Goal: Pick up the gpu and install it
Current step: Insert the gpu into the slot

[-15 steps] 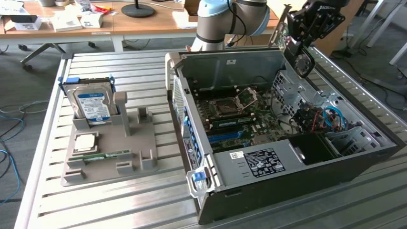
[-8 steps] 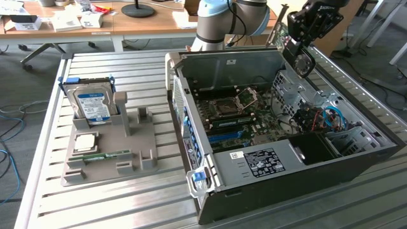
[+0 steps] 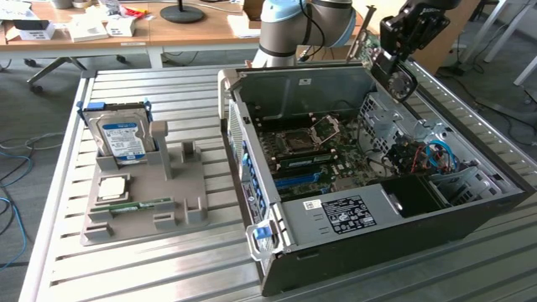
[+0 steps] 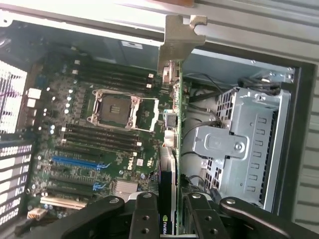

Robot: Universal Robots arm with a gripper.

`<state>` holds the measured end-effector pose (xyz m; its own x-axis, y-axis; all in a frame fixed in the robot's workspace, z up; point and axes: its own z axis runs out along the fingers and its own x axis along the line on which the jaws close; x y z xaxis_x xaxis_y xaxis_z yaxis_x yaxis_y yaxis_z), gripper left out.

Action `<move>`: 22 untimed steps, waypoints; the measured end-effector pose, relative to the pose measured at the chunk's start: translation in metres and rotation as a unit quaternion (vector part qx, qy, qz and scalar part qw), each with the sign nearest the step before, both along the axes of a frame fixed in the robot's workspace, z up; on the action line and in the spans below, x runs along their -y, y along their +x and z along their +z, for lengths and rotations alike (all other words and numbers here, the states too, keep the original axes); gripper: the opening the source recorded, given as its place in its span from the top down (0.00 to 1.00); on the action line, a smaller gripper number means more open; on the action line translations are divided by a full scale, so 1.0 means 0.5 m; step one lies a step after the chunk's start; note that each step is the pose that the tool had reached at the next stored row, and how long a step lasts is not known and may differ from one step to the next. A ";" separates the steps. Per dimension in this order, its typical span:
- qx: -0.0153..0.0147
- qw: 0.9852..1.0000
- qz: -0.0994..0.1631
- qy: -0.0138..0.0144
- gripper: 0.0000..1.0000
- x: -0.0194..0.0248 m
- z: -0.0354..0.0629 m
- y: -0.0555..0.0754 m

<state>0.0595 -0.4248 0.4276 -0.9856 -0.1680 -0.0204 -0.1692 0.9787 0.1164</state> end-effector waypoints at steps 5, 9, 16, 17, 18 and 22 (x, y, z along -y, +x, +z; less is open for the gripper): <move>0.000 0.999 0.032 0.000 0.74 -0.0001 0.000 0.000; 0.000 0.998 0.058 0.000 0.74 0.0000 0.000 -0.001; 0.000 0.994 0.105 0.000 0.74 0.0000 -0.001 -0.001; 0.000 0.994 0.112 0.000 0.74 0.0000 -0.001 -0.001; 0.000 0.993 0.119 0.000 0.74 0.0000 -0.001 -0.001; 0.000 0.989 0.148 0.000 0.74 0.0000 -0.001 -0.001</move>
